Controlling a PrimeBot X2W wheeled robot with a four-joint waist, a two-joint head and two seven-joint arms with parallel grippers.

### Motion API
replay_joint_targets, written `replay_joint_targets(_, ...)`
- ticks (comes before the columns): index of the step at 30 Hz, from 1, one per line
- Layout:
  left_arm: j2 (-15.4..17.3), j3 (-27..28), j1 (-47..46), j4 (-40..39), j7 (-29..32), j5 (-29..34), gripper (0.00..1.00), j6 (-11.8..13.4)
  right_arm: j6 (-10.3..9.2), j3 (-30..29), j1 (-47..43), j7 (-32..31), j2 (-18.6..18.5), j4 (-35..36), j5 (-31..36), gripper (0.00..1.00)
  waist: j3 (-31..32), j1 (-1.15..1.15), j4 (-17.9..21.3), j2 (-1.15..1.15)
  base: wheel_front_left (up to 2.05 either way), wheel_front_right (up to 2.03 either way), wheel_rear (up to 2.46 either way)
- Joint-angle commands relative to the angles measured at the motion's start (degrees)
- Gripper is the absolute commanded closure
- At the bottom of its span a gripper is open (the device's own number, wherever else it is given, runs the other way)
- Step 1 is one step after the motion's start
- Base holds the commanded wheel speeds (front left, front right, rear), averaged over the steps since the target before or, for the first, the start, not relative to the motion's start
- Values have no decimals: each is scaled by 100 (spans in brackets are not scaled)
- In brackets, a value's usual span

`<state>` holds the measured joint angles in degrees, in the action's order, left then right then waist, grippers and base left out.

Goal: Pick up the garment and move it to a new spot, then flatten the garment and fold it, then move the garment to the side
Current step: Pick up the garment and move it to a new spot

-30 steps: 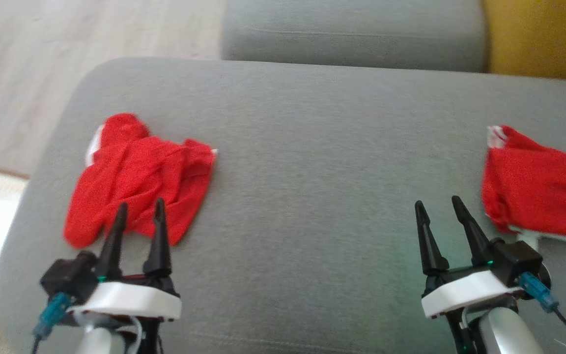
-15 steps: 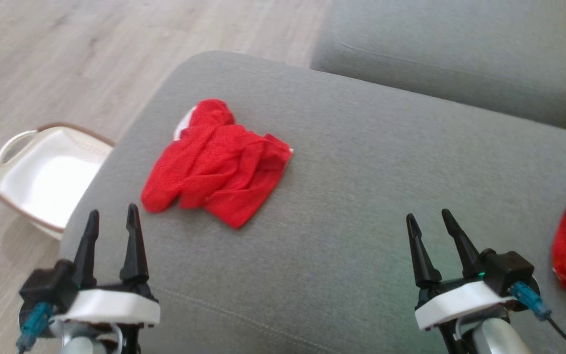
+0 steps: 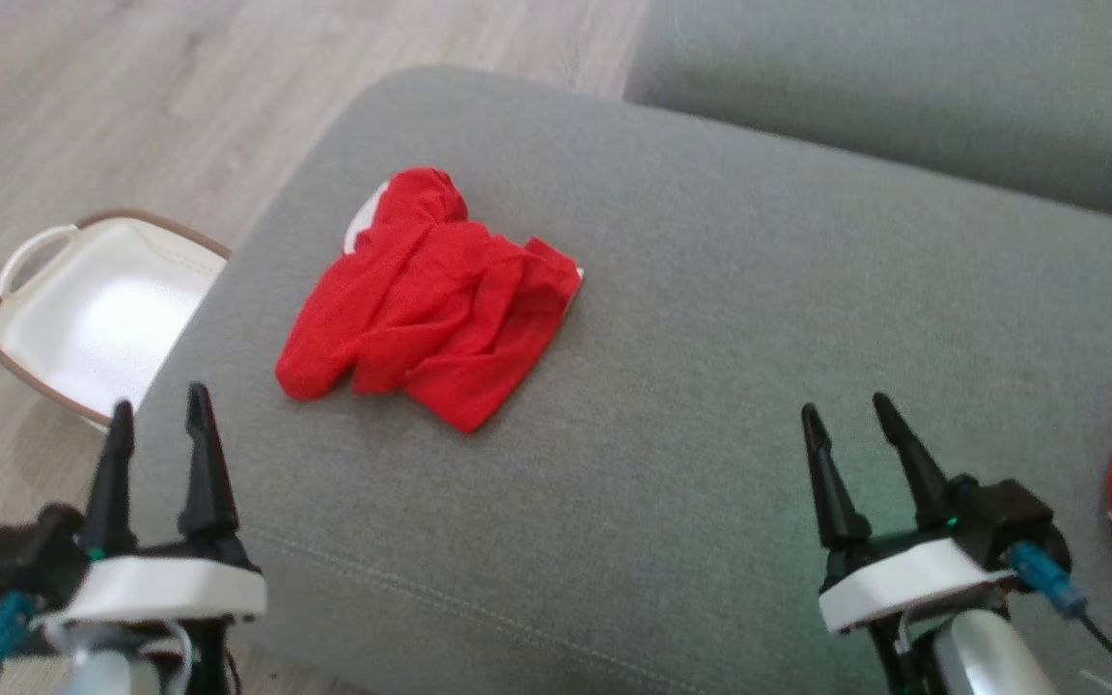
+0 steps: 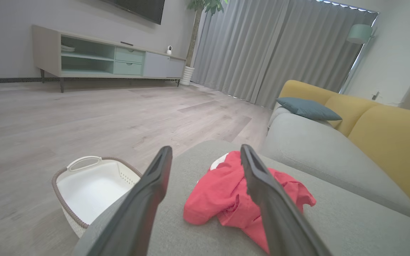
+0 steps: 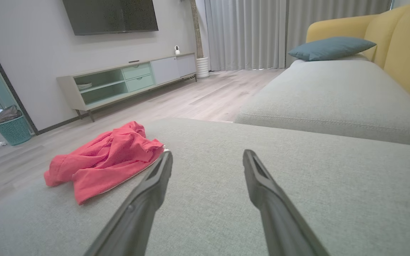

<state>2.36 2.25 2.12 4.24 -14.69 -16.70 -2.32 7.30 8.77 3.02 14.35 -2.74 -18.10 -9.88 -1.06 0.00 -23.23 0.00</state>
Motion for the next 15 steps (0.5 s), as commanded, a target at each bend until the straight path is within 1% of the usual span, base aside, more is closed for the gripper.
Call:
replay_joint_targets(1, 75, 275, -430, -145, -31, 64, 0, -73, 19, 64, 312, 7, -14, 240, 98, 0, -190, 0, 126, 0, 0, 0, 0)
replay_joint_targets(5, 225, 547, -807, 100, -31, 167, 0, -252, 19, -253, 533, -119, -14, 462, 246, 0, -534, 0, 294, 0, 0, 0, 0)
replay_joint_targets(8, 447, 591, -1194, 437, -31, 270, 0, -354, 19, -491, 717, -241, -14, 648, 414, 0, -794, 0, 415, 0, 0, 0, 0)
replay_joint_targets(11, 681, 428, -1626, 876, -31, 377, 0, -431, 19, -719, 905, -391, -14, 895, 645, 0, -1083, 0, 505, 0, 0, 0, 0)
replay_joint_targets(15, 1104, 36, -2392, 1746, 121, 507, 0, -487, 19, -1035, 1069, -666, -14, 1338, 896, 0, -1458, 0, 575, 0, 0, 0, 0)
